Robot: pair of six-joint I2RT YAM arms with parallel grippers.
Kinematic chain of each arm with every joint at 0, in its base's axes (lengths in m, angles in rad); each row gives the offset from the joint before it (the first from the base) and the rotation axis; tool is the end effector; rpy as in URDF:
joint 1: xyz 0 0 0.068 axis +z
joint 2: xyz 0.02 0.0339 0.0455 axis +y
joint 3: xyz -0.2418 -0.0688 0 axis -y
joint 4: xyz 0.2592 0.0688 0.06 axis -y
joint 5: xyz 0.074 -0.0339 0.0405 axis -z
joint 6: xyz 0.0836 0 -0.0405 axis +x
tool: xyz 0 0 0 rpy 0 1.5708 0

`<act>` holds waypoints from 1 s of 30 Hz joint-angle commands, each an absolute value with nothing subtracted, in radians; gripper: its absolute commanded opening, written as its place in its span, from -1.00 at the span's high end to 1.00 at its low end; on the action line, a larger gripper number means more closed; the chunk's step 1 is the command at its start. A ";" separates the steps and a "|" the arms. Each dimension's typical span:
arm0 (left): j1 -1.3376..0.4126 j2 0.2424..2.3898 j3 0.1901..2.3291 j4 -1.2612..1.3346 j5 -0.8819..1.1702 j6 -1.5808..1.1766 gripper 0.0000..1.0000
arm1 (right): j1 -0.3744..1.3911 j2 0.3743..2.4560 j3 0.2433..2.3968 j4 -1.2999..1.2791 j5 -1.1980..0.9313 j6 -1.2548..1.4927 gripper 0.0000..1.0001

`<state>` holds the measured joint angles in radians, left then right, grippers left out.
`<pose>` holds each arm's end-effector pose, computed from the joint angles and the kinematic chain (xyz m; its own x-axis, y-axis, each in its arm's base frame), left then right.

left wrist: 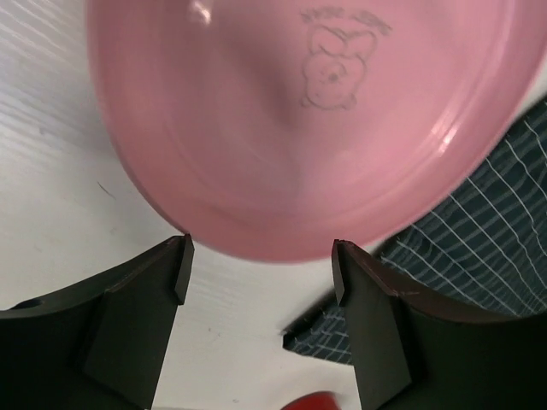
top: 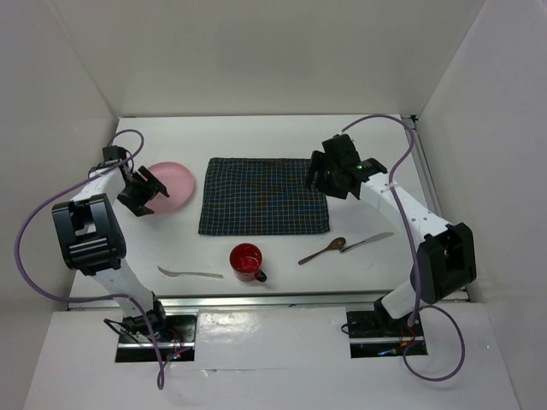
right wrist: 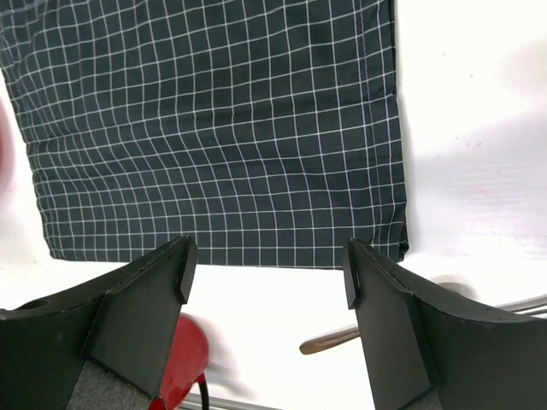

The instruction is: Set the dinner table for one person

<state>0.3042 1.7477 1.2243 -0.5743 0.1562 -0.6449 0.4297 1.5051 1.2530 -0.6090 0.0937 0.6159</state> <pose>0.3745 0.1039 0.1346 -0.5415 -0.7924 -0.2809 -0.6929 0.6099 -0.3846 0.3419 0.1481 0.2290 -0.7705 0.2796 -0.5729 0.1051 0.9421 0.3185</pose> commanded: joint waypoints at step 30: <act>0.344 1.707 1.284 -0.621 0.072 -0.699 -0.77 | 0.445 1.473 1.226 -0.653 0.089 0.621 -0.62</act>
<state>0.3435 1.6772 1.2678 -0.5629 0.1154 -0.6842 0.4351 1.5051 1.2346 -0.6411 0.0898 0.6163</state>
